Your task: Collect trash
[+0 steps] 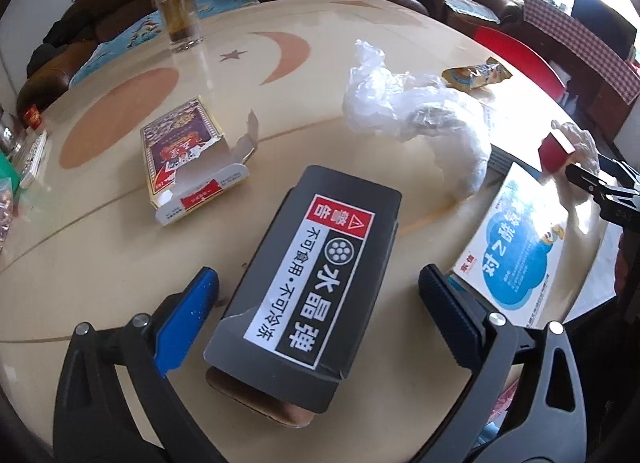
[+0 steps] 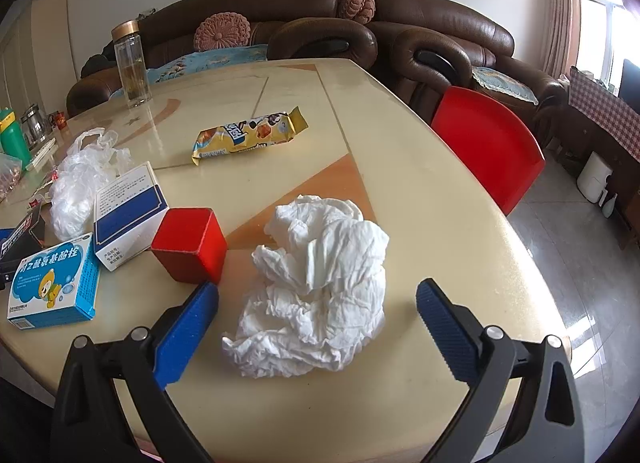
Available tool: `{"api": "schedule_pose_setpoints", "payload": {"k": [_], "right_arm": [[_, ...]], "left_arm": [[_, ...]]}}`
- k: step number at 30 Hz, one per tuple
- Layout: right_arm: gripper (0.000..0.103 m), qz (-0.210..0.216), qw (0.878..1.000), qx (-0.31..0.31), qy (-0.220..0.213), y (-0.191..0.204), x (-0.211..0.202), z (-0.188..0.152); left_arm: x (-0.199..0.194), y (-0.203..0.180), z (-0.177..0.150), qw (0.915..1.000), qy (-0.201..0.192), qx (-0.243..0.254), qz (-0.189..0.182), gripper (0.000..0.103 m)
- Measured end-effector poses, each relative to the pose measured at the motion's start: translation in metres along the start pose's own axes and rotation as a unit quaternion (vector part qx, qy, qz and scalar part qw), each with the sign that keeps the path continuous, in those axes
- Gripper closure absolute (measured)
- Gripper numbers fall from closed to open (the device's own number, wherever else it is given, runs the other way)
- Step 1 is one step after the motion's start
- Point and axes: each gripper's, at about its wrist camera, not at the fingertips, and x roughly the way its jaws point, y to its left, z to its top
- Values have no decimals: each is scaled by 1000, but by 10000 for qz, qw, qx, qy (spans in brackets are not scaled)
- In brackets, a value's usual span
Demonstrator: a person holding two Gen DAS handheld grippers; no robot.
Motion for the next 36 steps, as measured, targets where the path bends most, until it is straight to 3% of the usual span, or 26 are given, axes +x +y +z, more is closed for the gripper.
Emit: {"api": "schedule_pose_setpoints", "payload": {"k": [10,15,21,24,25,26,28,36], "right_arm": [[7,-3,9999,3,-129,-1,-2,-5],[9,-39,9999,47,-135,-1,-4,-6],[37,2,9998,-20,-197,3,-9,-6],[56,84,9997,-127,-216,8,-11,-6],[65,109,9996,-168,-218,10,-11,-6],[75,149,9994,-211,-217,13,-12,-6],[84,124,9993,-270,-209,16,-13,-5],[90,59,9999,-14,-138,7,-16,-3]], "left_arm": [[0,-3,-1,9993,-119,284,-192,7],[-6,-11,-4,9983,-199,442,-332,28],[-6,-16,0,9989,-121,334,-290,34],[-6,-16,2,9993,-70,264,-240,36],[-6,-16,2,9995,-59,226,-210,38],[-7,-15,3,9996,-61,193,-177,49],[-8,-14,4,9998,-22,114,-190,50],[-13,-21,-2,10000,58,47,9,50]]}}
